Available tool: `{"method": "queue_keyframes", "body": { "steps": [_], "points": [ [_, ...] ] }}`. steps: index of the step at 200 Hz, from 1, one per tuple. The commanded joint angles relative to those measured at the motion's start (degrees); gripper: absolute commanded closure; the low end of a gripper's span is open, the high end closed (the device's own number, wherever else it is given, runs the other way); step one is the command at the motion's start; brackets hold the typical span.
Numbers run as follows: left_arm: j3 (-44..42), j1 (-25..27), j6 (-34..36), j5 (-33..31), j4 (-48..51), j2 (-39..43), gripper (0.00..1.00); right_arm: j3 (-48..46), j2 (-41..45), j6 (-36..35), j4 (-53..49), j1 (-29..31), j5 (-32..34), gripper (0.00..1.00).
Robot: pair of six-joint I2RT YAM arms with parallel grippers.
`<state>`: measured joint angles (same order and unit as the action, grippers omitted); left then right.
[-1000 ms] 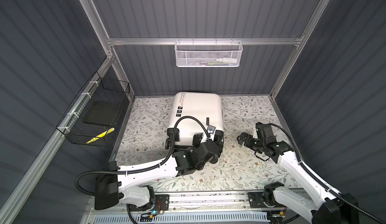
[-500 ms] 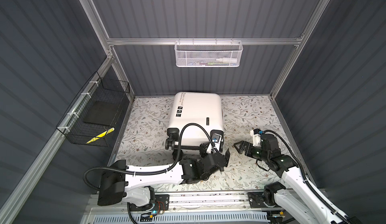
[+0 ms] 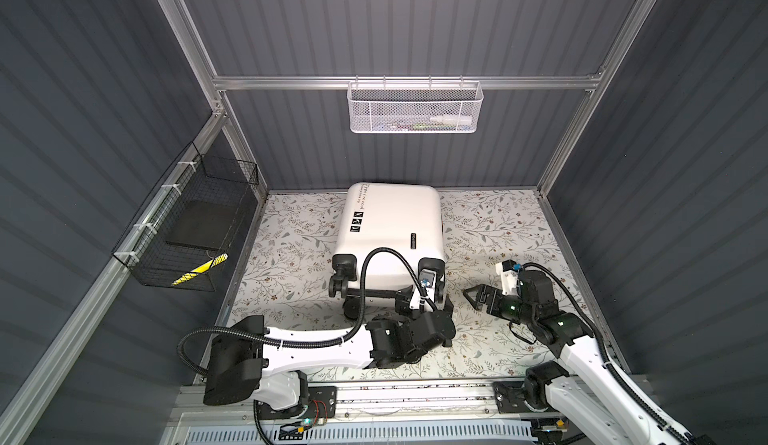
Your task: Pack the luggage
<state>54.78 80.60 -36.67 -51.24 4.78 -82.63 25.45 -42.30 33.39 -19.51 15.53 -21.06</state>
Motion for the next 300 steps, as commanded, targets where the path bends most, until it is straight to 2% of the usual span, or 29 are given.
{"method": "queue_keyframes", "body": {
  "steps": [1,48,112,193,205,241,300],
  "points": [
    [-0.34,0.01,0.67,-0.50,-2.08,-1.21,0.09,-0.67,0.54,-0.03,0.74,0.02,-0.90,0.05],
    [0.09,-0.81,0.89,1.23,-3.35,-3.04,0.12,-1.06,0.42,-0.29,1.82,0.12,-2.72,0.07],
    [-0.47,-3.89,1.93,4.25,-7.06,-3.87,0.21,-1.97,1.60,-0.36,1.87,0.36,-3.30,0.08],
    [-0.07,-4.39,1.73,5.51,-8.13,-6.50,0.22,-3.14,1.46,-0.22,3.34,0.81,-4.28,0.10],
    [0.00,-4.47,2.02,5.54,-8.29,-6.58,0.27,-3.38,1.28,-0.15,3.78,1.06,-4.43,0.10],
    [0.76,-4.68,3.21,6.13,-8.39,-6.76,0.53,-4.48,0.71,0.47,5.82,2.17,-4.28,0.11],
    [2.49,-4.64,3.53,8.71,-6.81,-5.19,0.70,-6.70,-1.18,0.28,12.43,6.56,-2.54,0.15]
  ]
}}
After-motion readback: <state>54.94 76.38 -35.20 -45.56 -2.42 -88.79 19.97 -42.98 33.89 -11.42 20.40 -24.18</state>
